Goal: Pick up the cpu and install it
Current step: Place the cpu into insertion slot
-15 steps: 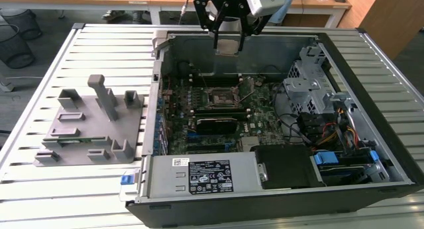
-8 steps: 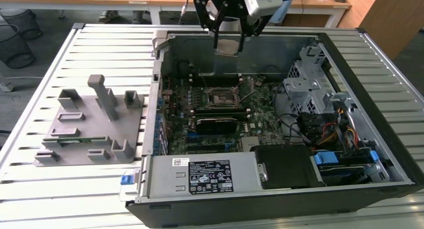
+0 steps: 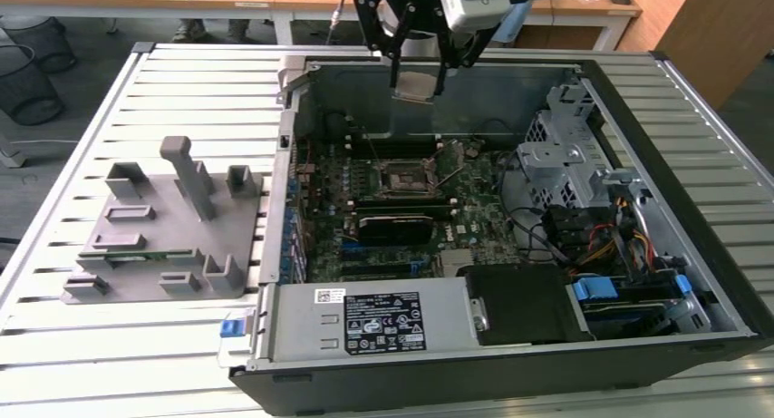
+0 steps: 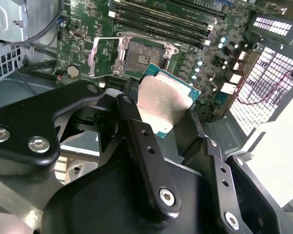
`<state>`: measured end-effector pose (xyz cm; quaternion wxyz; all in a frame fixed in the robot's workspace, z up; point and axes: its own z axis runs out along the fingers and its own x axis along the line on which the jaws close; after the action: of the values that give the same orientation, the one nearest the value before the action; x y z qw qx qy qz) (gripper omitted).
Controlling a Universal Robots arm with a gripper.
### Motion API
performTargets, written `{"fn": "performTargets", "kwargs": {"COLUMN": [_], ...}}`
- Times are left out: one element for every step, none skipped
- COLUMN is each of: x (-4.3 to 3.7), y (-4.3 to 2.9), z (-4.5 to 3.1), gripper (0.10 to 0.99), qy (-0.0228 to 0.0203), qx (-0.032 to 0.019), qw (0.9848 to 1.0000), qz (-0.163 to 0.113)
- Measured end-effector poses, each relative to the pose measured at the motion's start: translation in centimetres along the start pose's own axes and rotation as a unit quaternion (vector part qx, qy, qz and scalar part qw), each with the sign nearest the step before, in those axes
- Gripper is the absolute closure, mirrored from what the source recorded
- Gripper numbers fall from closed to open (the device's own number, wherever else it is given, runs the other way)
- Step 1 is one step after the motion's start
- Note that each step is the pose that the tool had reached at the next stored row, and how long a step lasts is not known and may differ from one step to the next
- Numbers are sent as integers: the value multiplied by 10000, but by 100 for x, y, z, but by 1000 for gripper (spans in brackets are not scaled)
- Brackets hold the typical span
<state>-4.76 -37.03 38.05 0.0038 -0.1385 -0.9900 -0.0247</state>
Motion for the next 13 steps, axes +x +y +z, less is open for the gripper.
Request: {"fn": "performTargets", "kwargs": {"x": [0, 0, 0, 0, 0, 0, 0, 0, 0, 0, 0, 0, 0], "y": [0, 0, 0, 0, 0, 0, 0, 0, 0, 0, 0, 0, 0], "z": [1, 1, 1, 1, 2, 2, 2, 2, 2, 3, 3, 3, 3], "gripper": [549, 549, 549, 549, 549, 549, 549, 549, 549, 549, 549, 549, 549], "qy": [-2, -3, -5, -7, -8, -9, -11, -12, -14, -15, -17, -18, -20], "qx": [-1, -1, -1, -2, -3, -3, -3, -4, -4, -5, -5, -6, -6], "qw": [10000, 10000, 9999, 9999, 9999, 9998, 9997, 9997, 9996, 9995, 9994, 9993, 9992], "qz": [36, 70, 107, 137, 169, 199, 229, 262, 292, 322, 354, 383, 412]}}
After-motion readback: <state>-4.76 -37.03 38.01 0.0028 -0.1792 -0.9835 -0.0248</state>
